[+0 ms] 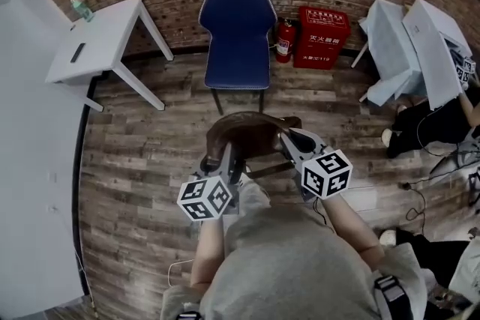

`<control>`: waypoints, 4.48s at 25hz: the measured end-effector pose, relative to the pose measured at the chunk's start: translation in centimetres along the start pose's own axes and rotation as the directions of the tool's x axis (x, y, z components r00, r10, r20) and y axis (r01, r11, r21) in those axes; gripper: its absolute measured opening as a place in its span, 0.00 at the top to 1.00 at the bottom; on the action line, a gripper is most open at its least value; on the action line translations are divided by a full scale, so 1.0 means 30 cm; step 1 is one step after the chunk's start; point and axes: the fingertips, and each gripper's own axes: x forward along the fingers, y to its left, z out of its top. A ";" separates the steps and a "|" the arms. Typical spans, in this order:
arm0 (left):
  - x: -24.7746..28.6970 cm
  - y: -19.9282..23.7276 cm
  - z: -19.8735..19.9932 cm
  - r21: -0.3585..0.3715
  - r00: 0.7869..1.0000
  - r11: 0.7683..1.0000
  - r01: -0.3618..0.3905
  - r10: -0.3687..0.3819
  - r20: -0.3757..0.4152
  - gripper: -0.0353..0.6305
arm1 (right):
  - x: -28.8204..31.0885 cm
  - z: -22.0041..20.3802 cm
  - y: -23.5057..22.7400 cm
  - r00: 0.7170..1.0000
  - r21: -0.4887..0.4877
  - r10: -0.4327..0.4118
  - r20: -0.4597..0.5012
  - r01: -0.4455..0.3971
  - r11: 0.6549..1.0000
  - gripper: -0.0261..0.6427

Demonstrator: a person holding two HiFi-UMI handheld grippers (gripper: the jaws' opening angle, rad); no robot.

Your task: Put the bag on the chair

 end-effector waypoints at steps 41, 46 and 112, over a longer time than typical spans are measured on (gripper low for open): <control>0.714 0.482 0.453 0.020 0.995 0.996 0.086 -0.084 -0.060 0.76 | 0.834 0.379 -0.256 0.996 -0.007 -0.089 -0.018 0.088 0.996 0.91; 0.824 0.512 0.454 0.018 0.996 0.997 0.072 -0.070 -0.063 0.76 | 0.924 0.388 -0.343 0.997 -0.012 -0.076 -0.035 0.075 0.997 0.91; 1.976 1.074 -0.057 -0.084 0.940 0.985 -0.152 0.118 -0.321 0.76 | 1.952 -0.106 -1.276 0.940 0.034 -0.090 -0.329 0.107 0.994 0.91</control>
